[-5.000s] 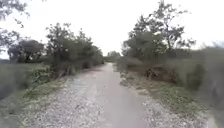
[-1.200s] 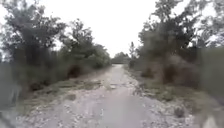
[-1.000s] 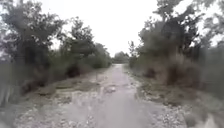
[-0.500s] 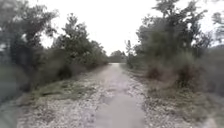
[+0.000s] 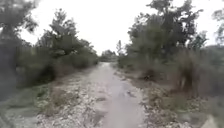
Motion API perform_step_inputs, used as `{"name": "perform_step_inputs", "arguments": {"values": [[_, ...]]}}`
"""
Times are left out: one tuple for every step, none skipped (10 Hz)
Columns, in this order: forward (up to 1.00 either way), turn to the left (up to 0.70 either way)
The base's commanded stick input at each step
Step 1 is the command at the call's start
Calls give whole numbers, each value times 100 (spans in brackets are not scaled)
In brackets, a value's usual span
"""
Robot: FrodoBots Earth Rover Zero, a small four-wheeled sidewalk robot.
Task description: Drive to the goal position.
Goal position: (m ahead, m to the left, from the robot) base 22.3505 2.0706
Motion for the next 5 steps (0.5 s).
{"name": "perform_step_inputs", "arguments": {"values": [[85, 0], [85, 0], [85, 0], [85, 0], [85, 0]]}}
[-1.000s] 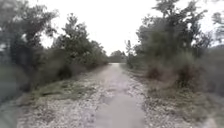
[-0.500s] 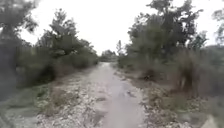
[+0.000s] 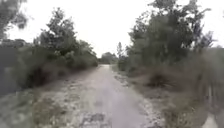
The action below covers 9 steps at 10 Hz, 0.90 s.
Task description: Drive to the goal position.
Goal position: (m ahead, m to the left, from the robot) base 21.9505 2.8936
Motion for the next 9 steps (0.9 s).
{"name": "perform_step_inputs", "arguments": {"values": [[85, 0], [85, 0], [85, 0], [85, 0], [85, 0], [85, 0], [85, 0], [85, 0], [85, 0]]}}
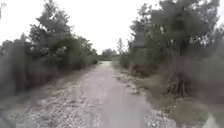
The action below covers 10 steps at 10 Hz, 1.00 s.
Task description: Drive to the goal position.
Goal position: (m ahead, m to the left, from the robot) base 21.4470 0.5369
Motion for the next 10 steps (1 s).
{"name": "perform_step_inputs", "arguments": {"values": [[85, 0], [85, 0], [85, 0], [85, 0], [85, 0], [85, 0], [85, 0], [85, 0], [85, 0], [85, 0]]}}
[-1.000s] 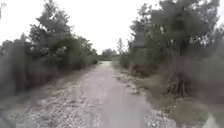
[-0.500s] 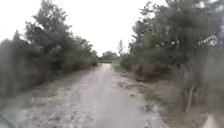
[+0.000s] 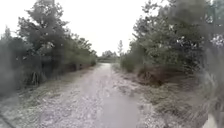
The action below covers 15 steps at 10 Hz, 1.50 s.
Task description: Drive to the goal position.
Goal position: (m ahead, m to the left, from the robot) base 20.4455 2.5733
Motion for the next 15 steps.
{"name": "perform_step_inputs", "arguments": {"values": [[85, 0], [85, 0], [85, 0], [85, 0], [85, 0], [85, 0], [85, 0], [85, 0], [85, 0], [85, 0], [85, 0], [85, 0], [85, 0], [85, 0], [85, 0]]}}
